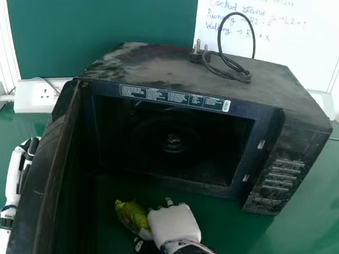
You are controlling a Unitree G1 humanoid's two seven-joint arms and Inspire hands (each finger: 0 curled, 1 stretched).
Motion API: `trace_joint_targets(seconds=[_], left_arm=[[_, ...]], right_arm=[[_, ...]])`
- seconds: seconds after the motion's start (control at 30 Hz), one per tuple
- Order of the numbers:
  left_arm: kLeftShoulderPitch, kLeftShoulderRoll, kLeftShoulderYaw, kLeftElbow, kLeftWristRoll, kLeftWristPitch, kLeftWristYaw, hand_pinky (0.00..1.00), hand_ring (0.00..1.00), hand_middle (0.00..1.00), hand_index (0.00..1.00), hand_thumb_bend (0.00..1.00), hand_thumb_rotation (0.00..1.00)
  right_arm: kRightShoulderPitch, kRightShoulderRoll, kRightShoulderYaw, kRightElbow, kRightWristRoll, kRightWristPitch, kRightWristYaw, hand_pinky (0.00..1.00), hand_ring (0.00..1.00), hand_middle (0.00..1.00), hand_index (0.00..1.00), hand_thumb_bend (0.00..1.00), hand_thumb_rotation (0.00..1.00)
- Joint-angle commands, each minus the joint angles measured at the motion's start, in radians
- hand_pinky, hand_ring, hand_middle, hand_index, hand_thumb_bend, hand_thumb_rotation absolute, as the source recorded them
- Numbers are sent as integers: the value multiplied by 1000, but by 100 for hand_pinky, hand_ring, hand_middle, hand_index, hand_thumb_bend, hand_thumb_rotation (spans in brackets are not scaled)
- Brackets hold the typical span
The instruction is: Put biscuit inside oven
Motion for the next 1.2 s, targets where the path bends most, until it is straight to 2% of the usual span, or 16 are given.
trace_joint_targets(seconds=[0.0, 0.37, 0.57, 0.73, 1.03, 1.17], left_arm=[[7, 1, -4, -2, 2, -5, -2, 41, 43, 46, 48, 52, 7], [12, 1, -4, -10, 7, -10, 2, 41, 43, 46, 48, 52, 7], [12, 2, -3, -8, 2, -10, -2, 41, 43, 46, 49, 52, 7], [12, 4, -2, -8, 2, -11, -2, 40, 42, 45, 49, 52, 7], [13, 6, 0, -7, 10, -8, 2, 41, 43, 46, 48, 52, 7], [14, 7, 0, -5, 10, -10, 2, 41, 43, 46, 48, 52, 7]], right_arm=[[31, 4, 0, 28, 37, -4, 2, 12, 18, 47, 49, 53, 0], [44, -11, -6, 25, 32, -7, -58, 16, 22, 47, 49, 53, 0], [35, -8, -27, 11, 33, -2, -65, 8, 15, 47, 49, 53, 0], [30, 9, -93, -55, 105, 16, -72, 8, 15, 47, 49, 53, 0], [-43, 27, -218, -144, 156, 35, -94, 8, 16, 47, 49, 53, 0], [-106, 18, -264, -136, 148, 31, -44, 7, 16, 47, 49, 53, 0]])
